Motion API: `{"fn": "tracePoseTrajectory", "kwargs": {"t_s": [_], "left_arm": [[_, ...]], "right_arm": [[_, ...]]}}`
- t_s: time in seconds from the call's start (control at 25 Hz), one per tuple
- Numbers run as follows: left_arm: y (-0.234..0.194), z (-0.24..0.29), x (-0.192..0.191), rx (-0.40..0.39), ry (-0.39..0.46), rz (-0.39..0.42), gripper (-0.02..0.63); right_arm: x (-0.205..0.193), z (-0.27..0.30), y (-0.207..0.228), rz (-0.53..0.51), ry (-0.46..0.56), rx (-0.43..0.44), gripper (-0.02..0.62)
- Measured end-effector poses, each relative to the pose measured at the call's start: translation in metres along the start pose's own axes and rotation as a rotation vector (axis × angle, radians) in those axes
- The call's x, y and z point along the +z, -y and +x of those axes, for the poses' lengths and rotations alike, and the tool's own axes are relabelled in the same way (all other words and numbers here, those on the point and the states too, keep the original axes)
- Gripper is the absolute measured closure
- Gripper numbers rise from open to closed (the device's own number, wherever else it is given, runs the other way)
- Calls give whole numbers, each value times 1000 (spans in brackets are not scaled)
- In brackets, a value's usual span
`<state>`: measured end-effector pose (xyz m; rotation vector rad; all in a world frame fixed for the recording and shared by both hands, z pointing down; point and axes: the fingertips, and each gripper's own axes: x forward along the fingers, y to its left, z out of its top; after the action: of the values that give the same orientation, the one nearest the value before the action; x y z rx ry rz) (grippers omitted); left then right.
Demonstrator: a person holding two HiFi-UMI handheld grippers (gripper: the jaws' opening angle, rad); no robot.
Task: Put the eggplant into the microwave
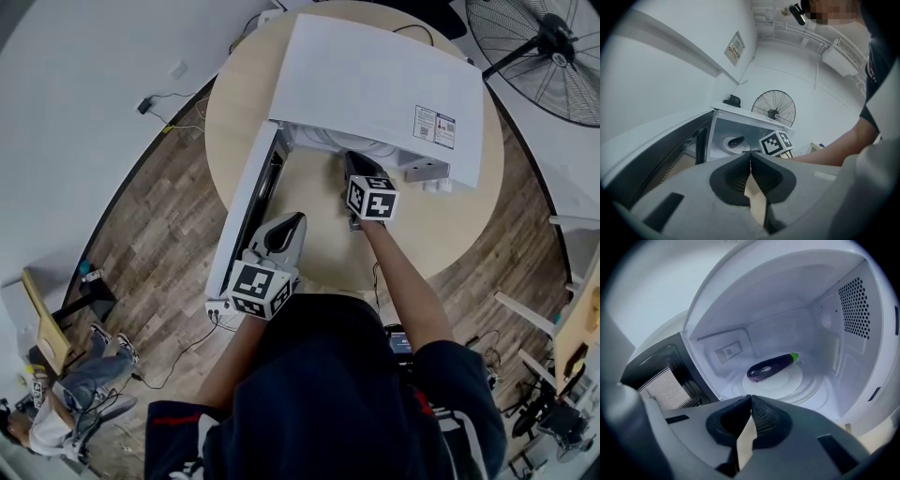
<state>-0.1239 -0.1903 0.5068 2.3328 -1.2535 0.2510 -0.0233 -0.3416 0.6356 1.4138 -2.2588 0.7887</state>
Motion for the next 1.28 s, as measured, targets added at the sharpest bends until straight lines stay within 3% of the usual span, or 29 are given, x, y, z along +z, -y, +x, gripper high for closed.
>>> {"fn": "tracePoseTrajectory", "kwargs": {"t_s": [0.64, 1.28], "left_arm": [[19, -12, 35, -12, 110, 82, 586], [38, -33, 88, 11, 238, 176, 587]], "right_arm": [[43, -96, -53, -216, 123, 141, 583], [100, -225, -82, -203, 331, 206, 583]]}}
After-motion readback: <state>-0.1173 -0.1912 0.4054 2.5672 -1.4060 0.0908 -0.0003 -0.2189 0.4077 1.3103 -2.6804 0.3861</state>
